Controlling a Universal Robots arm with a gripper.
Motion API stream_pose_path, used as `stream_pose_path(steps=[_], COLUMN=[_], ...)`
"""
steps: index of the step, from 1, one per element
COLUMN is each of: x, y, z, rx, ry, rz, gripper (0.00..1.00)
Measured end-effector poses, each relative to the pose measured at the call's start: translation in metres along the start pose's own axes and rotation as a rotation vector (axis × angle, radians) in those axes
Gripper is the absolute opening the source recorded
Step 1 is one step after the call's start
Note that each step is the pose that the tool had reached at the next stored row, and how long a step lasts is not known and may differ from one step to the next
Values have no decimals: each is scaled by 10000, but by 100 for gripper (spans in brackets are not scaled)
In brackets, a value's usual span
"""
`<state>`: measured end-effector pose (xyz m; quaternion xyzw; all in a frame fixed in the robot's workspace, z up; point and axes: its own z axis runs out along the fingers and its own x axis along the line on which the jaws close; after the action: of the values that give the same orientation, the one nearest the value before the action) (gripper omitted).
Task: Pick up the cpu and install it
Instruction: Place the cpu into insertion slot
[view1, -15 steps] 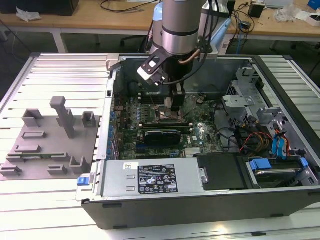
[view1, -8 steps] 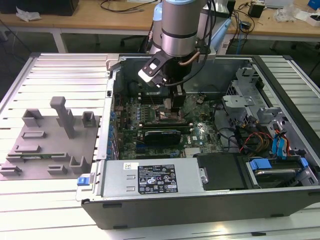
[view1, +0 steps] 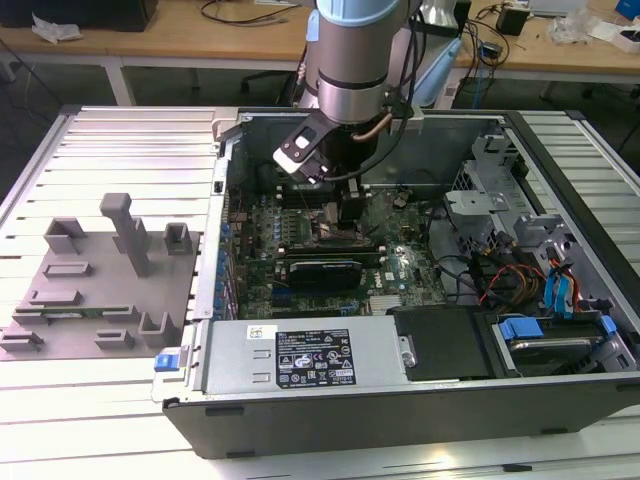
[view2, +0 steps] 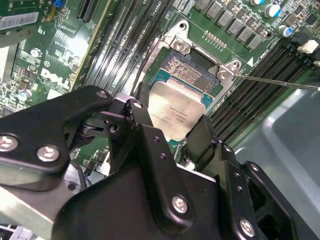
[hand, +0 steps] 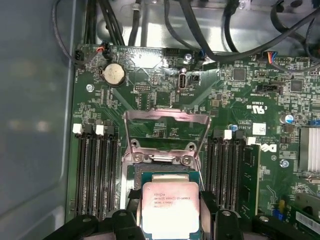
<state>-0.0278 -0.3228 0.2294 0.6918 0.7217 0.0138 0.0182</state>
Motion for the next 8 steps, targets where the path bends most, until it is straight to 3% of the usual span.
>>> stream_pose_path(steps=[8], x=[5], y=[-14], z=[61], rx=[0], ry=[-2], rz=[30], gripper=[55])
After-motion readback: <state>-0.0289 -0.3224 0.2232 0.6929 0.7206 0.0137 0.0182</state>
